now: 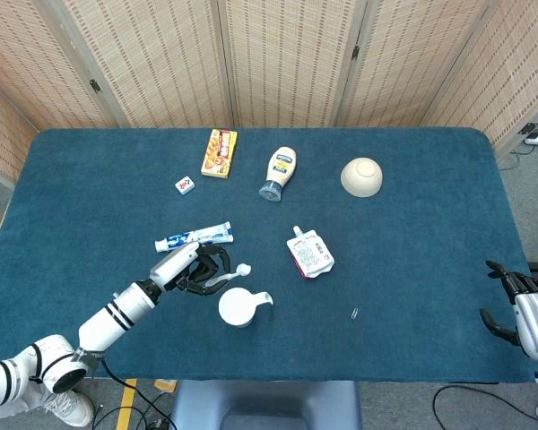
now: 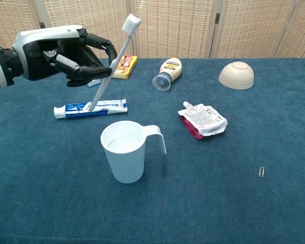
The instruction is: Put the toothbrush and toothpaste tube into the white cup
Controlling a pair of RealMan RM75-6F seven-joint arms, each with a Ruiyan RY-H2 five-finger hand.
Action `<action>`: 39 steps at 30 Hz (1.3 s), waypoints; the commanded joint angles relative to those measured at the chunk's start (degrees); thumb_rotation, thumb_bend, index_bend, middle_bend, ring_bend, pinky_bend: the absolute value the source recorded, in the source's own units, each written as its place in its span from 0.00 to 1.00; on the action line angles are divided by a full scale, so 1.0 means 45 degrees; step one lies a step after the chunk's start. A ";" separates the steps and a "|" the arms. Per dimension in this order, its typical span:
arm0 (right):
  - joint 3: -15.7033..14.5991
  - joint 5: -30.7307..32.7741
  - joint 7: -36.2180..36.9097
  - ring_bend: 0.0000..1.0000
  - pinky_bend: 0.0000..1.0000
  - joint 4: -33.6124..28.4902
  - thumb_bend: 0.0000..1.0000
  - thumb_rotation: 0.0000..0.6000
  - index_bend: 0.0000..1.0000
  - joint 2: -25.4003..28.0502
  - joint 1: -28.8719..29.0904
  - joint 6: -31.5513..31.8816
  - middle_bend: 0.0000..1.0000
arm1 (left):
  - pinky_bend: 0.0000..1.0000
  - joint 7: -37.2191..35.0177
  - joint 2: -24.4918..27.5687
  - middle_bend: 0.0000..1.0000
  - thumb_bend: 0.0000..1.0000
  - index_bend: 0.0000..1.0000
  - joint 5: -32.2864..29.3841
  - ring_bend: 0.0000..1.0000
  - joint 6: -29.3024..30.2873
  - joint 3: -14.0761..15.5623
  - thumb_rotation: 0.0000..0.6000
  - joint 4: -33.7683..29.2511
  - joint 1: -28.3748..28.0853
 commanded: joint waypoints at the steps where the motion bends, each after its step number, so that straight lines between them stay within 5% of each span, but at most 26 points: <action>1: -0.0002 -0.0007 0.0031 0.26 0.29 0.0004 0.23 1.00 0.15 0.0019 -0.0026 0.0048 0.31 | 0.87 0.0173 -0.0421 0.96 0.45 0.60 -0.0043 0.91 0.0384 -0.0033 1.00 -0.0188 -0.0049; 10: 0.0014 0.0001 0.0217 0.26 0.29 0.0072 0.23 1.00 0.15 0.0088 -0.0138 0.0241 0.31 | 0.87 0.1875 -0.1578 0.96 0.45 0.60 -0.0423 0.90 0.0293 0.0099 1.00 -0.0139 -0.0387; 30: 0.0060 -0.0088 0.0186 0.26 0.29 -0.0014 0.23 1.00 0.15 0.0120 -0.0087 0.0274 0.31 | 0.82 0.2593 -0.2304 0.91 0.45 0.58 -0.0620 0.86 0.0444 0.0678 1.00 0.0486 -0.0297; 36: 0.0053 -0.0061 0.0202 0.26 0.29 -0.0007 0.23 1.00 0.15 0.0124 -0.0115 0.0293 0.31 | 0.77 0.2461 -0.2290 0.82 0.45 0.53 -0.0457 0.74 0.0357 0.0880 1.00 0.0651 -0.0340; 39: 0.0050 -0.0066 0.0227 0.26 0.29 0.0003 0.23 1.00 0.15 0.0110 -0.0140 0.0336 0.31 | 0.71 0.2205 -0.2167 0.58 0.45 0.46 -0.0170 0.52 0.0274 0.1064 1.00 0.0656 -0.0415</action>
